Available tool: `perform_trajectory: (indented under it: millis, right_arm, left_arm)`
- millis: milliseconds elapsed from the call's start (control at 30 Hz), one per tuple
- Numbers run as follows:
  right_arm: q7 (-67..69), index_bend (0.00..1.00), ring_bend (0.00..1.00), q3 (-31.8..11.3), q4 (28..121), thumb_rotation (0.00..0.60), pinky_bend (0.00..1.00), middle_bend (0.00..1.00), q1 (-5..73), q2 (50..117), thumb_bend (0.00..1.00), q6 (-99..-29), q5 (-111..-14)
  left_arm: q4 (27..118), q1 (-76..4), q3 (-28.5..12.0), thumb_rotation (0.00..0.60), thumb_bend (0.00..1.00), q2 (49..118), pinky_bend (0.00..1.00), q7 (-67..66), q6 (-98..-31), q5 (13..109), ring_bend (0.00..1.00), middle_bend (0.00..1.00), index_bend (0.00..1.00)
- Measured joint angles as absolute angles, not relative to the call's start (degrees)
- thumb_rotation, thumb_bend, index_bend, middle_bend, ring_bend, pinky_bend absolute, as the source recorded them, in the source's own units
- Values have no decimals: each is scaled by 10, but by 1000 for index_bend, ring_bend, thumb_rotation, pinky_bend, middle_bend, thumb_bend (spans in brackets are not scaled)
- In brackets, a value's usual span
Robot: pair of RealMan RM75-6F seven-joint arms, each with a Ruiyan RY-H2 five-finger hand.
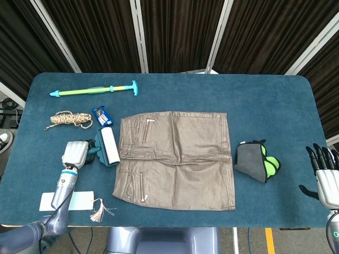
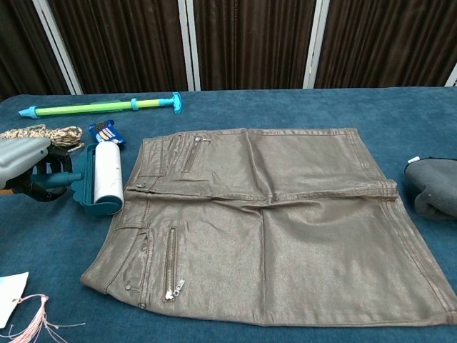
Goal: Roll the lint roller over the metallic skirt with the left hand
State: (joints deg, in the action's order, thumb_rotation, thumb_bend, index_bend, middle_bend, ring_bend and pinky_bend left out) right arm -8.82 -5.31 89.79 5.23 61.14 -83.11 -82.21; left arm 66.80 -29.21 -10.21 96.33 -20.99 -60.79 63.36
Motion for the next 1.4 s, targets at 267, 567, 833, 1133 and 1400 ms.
perform_trajectory:
  millis: [267, 567, 833, 1133, 1400]
  right_arm:
    - [-92, 0, 0, -55, 898, 600, 0, 0, 54, 613, 0, -826, -814]
    - [-88, 0, 0, -59, 899, 600, 0, 0, 57, 610, 0, -813, -795]
    - [-73, 0, 0, -66, 895, 600, 0, 0, 58, 606, 0, -802, -776]
    - [-49, 0, 0, -75, 884, 600, 0, 0, 61, 600, 0, -788, -753]
    - [-40, 0, 0, -78, 877, 600, 0, 0, 62, 598, 0, -782, -744]
  left_arm:
    - [736, -294, -100, 600, 911, 921, 562, -216, -616, 651, 520, 578, 760]
    - [842, -319, -115, 600, 1000, 865, 574, -240, -599, 646, 536, 597, 784]
    - [878, -357, -144, 600, 1000, 865, 586, -264, -572, 596, 551, 615, 810]
    - [876, -429, -177, 600, 1000, 910, 605, -318, -539, 480, 569, 642, 849]
    - [843, -528, -216, 600, 1000, 959, 608, -376, -504, 345, 571, 643, 851]
